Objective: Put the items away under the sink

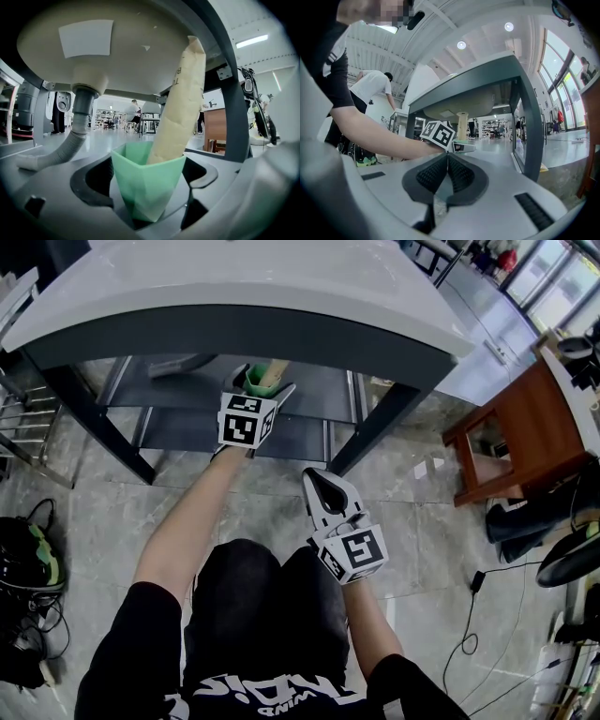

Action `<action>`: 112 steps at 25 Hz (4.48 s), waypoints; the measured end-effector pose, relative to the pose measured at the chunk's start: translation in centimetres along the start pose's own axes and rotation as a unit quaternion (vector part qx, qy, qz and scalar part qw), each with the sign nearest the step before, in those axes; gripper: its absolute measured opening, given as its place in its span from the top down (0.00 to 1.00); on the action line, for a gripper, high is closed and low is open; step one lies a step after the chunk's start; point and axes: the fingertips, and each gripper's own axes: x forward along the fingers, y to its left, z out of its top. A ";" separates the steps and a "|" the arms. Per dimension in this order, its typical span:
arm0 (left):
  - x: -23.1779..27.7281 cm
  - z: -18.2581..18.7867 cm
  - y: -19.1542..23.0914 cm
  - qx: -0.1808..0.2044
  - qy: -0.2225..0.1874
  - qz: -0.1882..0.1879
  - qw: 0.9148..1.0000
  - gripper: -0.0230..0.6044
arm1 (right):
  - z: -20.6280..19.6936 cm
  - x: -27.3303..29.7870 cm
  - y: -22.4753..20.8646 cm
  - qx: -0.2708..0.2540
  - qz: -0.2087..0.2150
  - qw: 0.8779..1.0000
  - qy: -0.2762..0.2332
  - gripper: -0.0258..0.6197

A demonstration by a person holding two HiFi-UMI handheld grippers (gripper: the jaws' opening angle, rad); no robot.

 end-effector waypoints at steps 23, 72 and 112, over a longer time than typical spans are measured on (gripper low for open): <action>-18.3 -3.1 -4.0 -0.002 0.011 -0.048 0.999 0.26 | -0.8 0.0 1.9 0.017 0.027 0.999 -0.008 0.93; -39.3 45.2 -1.9 -0.027 0.032 -0.092 0.995 0.93 | 48.8 1.0 10.1 0.103 0.091 0.987 0.083 0.93; -38.1 51.5 -5.6 -0.013 -0.034 -0.057 0.998 0.93 | 51.2 -0.4 5.3 0.079 0.097 0.991 0.048 0.93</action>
